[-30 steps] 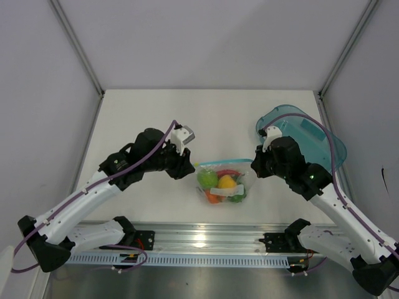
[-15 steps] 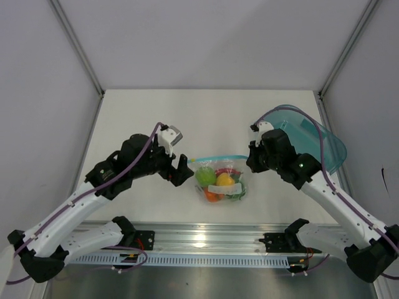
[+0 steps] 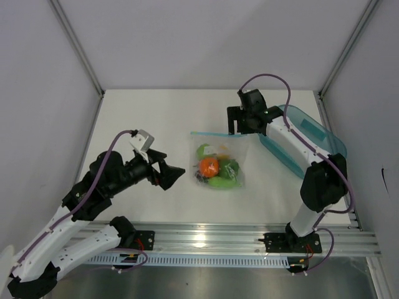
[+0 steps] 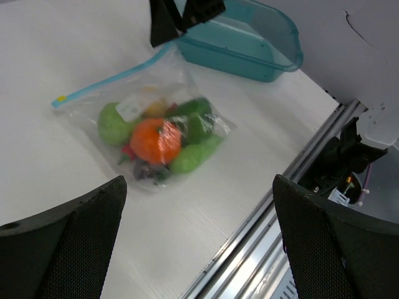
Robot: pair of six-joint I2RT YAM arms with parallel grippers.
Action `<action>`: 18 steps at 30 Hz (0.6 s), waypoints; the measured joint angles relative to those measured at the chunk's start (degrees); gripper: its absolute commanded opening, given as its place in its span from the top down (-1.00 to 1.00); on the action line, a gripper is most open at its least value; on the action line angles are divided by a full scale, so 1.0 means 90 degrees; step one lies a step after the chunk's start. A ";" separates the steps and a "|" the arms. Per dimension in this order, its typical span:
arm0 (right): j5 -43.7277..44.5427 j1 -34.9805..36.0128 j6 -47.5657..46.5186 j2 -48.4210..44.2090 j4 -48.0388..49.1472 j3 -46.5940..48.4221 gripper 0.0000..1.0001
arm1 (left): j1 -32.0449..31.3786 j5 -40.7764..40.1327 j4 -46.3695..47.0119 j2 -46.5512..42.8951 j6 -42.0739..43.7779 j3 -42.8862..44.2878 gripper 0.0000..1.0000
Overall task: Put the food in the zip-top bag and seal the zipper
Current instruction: Place the zipper food storage bag at the center of the board, then reset both arms
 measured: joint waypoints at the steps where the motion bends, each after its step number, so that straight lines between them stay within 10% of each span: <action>1: 0.0075 -0.0024 -0.0049 0.0219 -0.0036 0.0262 -0.99 | 0.0002 0.0090 0.0041 0.0019 -0.0085 -0.0080 -0.99; 9: 0.0687 0.0151 0.0017 -0.0294 -0.0192 0.0321 -0.99 | 0.0002 0.0328 0.0204 0.0044 -0.0600 -0.0680 -0.99; 18: 0.1389 0.0775 0.1231 -0.3242 -0.0648 -0.2526 -0.99 | 0.0002 0.0527 0.0697 0.0068 -0.1285 -0.1236 -0.99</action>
